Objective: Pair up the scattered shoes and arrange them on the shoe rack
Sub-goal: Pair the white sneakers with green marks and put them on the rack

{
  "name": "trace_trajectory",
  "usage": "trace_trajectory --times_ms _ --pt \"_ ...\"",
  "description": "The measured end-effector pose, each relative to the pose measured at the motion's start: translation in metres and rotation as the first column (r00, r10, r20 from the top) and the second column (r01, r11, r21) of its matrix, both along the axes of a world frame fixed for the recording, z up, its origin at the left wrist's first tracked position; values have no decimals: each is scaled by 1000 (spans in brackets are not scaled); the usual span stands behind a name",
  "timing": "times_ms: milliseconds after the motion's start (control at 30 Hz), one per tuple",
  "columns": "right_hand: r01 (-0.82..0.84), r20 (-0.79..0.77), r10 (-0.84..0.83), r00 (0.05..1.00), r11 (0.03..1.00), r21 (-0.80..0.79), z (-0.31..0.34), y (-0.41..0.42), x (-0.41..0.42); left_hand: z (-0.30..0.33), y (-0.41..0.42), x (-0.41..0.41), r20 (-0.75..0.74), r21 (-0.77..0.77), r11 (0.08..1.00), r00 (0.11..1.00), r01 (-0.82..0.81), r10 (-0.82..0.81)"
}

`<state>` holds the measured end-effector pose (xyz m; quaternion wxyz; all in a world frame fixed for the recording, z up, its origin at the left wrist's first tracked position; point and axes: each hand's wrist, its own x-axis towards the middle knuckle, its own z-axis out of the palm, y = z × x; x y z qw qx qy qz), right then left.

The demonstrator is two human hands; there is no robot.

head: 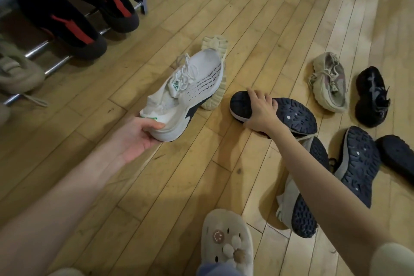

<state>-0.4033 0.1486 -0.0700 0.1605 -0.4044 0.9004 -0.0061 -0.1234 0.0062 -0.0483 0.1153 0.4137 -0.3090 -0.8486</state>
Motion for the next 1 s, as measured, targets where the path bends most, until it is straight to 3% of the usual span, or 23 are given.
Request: trace_trajectory --times_ms 100,167,200,267,333,400,567,700,800,933,1000 --pt "-90 -90 79 993 987 -130 18 -3 -2 0 3 -2 -4 -3 1000 1000 2 -2" --pt "-98 -172 32 985 914 -393 31 0 5 1 1 -1 -23 4 1000 1000 -7 7" --pt "-74 -174 -30 984 827 -558 37 3 10 1 -1 -1 -36 14 1000 999 -14 15" --pt "-11 -111 -145 983 557 -830 48 12 23 2 -5 1 -56 45 998 998 -38 41" --pt "47 -22 -211 977 319 -946 51 21 35 1 -8 2 -64 80 995 995 -68 73" --pt "104 43 -243 969 244 -964 44 29 49 2 -9 2 -74 95 992 994 -78 85" --pt "185 98 -258 961 334 -924 12 59 86 2 -4 2 -54 20 999 998 -43 44" --pt "379 268 -364 892 276 -883 8 81 109 -2 2 2 -11 -30 1000 1000 10 -11" --pt "523 389 -403 828 308 -795 3 96 123 -5 7 -2 -22 -15 1000 999 26 -26" --pt "533 348 -403 846 616 -581 -16 113 134 -9 14 -5 -36 -4 998 997 66 -67" --pt "495 354 -353 866 700 -515 -17 120 138 -8 19 -5 -29 -1 997 996 82 -82"
